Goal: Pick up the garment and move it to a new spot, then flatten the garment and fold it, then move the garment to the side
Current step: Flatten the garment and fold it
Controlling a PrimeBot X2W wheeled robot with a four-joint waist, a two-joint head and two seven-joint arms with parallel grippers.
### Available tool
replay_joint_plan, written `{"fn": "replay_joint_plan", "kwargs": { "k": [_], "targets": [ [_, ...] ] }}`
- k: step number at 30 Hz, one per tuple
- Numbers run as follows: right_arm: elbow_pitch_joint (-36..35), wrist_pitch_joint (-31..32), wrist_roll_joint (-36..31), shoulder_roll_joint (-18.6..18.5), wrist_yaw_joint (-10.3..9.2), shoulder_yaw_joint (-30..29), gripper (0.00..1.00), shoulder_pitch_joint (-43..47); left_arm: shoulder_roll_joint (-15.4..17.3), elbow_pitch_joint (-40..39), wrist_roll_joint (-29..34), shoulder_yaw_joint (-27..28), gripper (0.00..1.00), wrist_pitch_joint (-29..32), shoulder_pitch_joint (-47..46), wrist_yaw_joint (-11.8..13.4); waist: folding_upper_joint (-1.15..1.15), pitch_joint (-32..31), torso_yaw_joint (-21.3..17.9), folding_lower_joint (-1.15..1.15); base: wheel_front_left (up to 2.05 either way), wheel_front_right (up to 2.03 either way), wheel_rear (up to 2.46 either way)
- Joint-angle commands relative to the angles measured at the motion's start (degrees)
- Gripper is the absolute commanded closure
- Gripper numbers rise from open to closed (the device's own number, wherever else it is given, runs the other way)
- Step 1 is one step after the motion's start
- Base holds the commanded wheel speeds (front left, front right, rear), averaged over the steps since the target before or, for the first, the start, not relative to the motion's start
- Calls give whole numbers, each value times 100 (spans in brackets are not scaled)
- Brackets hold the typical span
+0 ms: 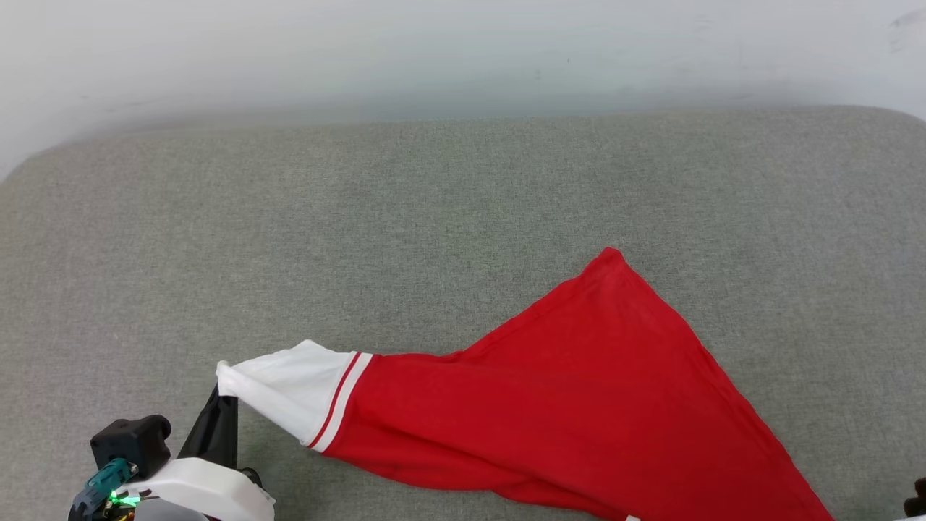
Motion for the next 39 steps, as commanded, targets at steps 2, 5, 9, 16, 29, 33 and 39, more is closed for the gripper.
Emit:
{"fn": "replay_joint_plan", "kwargs": {
  "k": [2, 5, 9, 16, 29, 33, 39],
  "targets": [
    [107, -567, 144, 20, -4, 26, 0, -65, 34, -42, 6, -18, 100, 32, 15, 21, 0, 26, -11, 1, 0, 0, 0],
    [276, -1646, 146, 20, -4, 61, 0, -293, 46, -79, 6, -37, 100, 51, -26, 14, 0, 66, -12, 1, 0, 0, 0],
    [554, -3156, 21, 24, -3, 100, 0, -680, 41, -141, 19, -114, 100, 83, -155, -24, 0, 172, 41, 1, 0, 0, 0],
    [1187, -4502, -292, -6, -4, 511, 0, -1660, 14, -397, 104, -269, 100, 126, -435, -25, 0, 539, 158, 1, 0, 0, 0],
    [2322, -1795, 112, -1438, -3, 2067, 0, -4038, -125, -619, 193, -542, 100, -51, -878, -96, 0, 1134, 559, 1, 0, 0, 0],
    [2369, -916, 377, -1806, -3, 2616, 0, -4556, -229, -568, 187, -665, 100, -139, -1055, -175, 0, 1310, 786, 1, 0, 0, 0],
    [2515, -327, 676, -2143, -3, 3614, 0, -5028, -372, -424, 133, -773, 100, -325, -1221, -250, 0, 1502, 1011, 1, 0, 0, 0]
  ]
}}
